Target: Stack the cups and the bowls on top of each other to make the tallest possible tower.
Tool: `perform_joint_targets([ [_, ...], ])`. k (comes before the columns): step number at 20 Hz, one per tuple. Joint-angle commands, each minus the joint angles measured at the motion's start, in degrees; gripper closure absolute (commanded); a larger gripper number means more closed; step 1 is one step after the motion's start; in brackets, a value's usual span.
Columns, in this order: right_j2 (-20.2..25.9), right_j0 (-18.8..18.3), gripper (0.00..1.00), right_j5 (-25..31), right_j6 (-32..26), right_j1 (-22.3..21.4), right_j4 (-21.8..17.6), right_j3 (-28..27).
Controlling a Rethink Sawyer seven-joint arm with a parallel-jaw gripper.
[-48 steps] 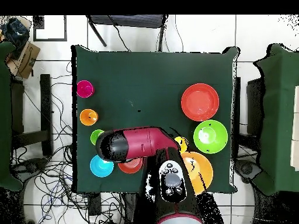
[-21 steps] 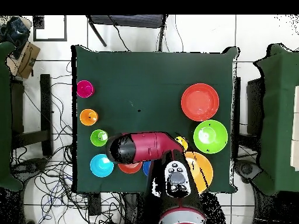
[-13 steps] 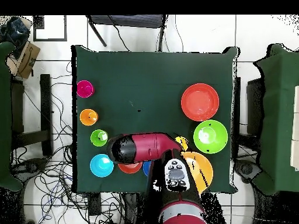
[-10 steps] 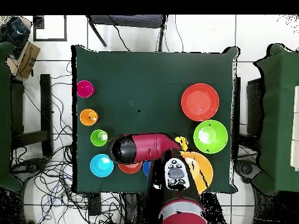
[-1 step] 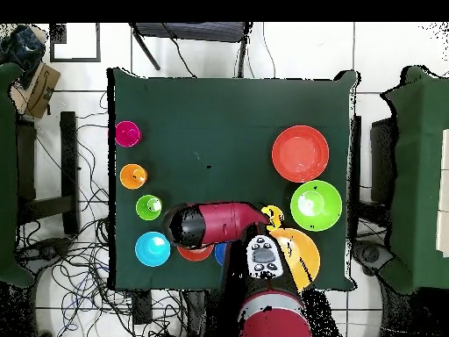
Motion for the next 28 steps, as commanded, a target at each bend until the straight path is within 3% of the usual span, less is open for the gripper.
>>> perform_joint_targets([
  [1,1.9,-0.3,0.0,-5.3,5.3,2.8,-1.8,-1.8],
  [28,0.2,3.8,0.0,-9.6,8.9,4.9,0.3,0.4],
])
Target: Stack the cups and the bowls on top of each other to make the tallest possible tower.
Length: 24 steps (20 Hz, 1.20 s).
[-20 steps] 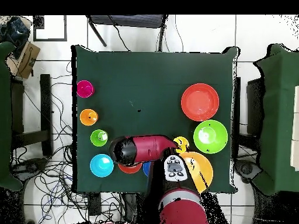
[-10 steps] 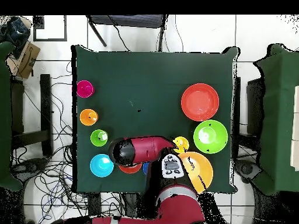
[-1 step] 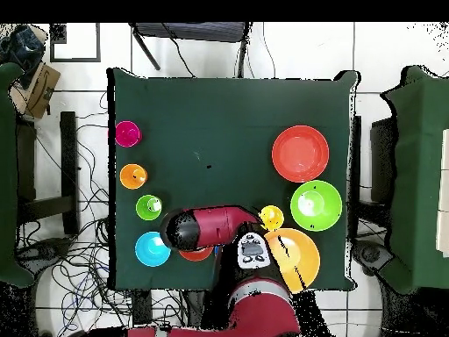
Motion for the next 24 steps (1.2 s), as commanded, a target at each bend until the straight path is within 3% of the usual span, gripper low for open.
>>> perform_joint_targets([
  [1,1.6,1.4,0.0,-4.3,8.8,1.5,0.3,0.3],
  [9,1.5,1.6,0.0,-4.8,8.3,2.0,0.4,0.3],
  [14,1.0,1.9,0.0,-5.1,9.2,-0.2,0.4,4.0],
  [24,1.2,0.8,0.0,-10.9,9.9,1.1,0.1,8.3],
])
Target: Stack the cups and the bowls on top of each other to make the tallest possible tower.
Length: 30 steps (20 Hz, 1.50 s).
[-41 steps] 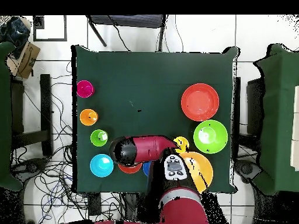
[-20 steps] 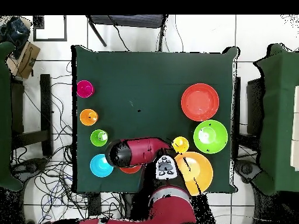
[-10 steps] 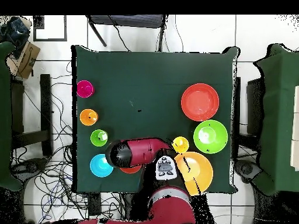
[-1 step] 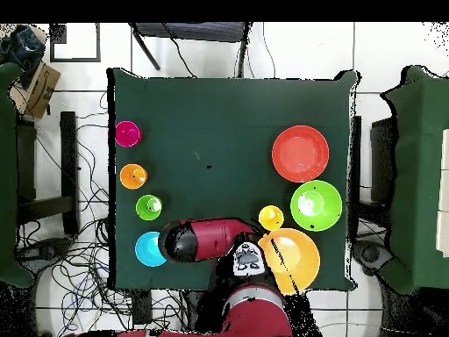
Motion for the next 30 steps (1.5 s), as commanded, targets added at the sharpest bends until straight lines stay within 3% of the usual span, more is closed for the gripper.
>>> perform_joint_targets([
  [1,2.5,-0.1,0.0,-6.7,10.0,1.4,0.2,4.2],
  [16,0.6,2.0,0.0,-17.4,12.6,12.0,1.1,2.5],
  [30,0.8,3.2,0.0,-18.2,13.8,12.9,1.3,0.8],
])
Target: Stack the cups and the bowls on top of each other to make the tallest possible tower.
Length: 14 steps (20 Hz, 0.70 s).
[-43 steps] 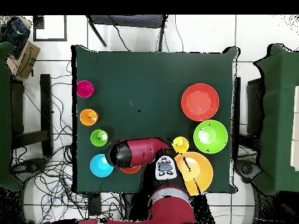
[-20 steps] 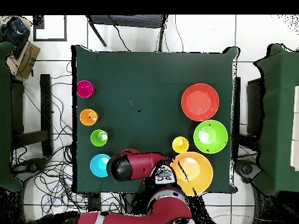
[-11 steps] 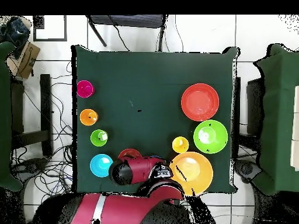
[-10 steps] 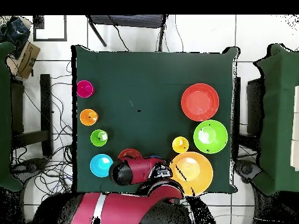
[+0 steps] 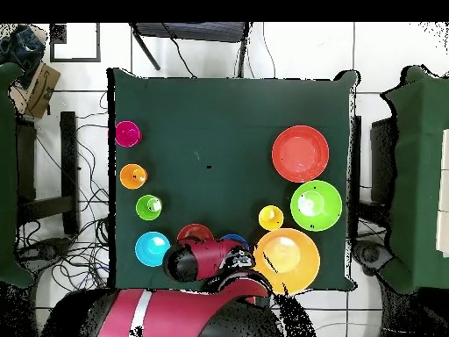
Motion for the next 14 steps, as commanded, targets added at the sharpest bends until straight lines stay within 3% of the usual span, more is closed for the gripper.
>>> perform_joint_targets([
  [1,3.1,1.8,0.0,-2.9,8.1,3.7,1.0,-3.4],
  [4,2.3,2.9,0.0,-0.5,7.0,3.1,1.4,-6.3],
  [14,3.4,1.4,0.0,2.4,4.3,4.8,0.9,-10.6],
])
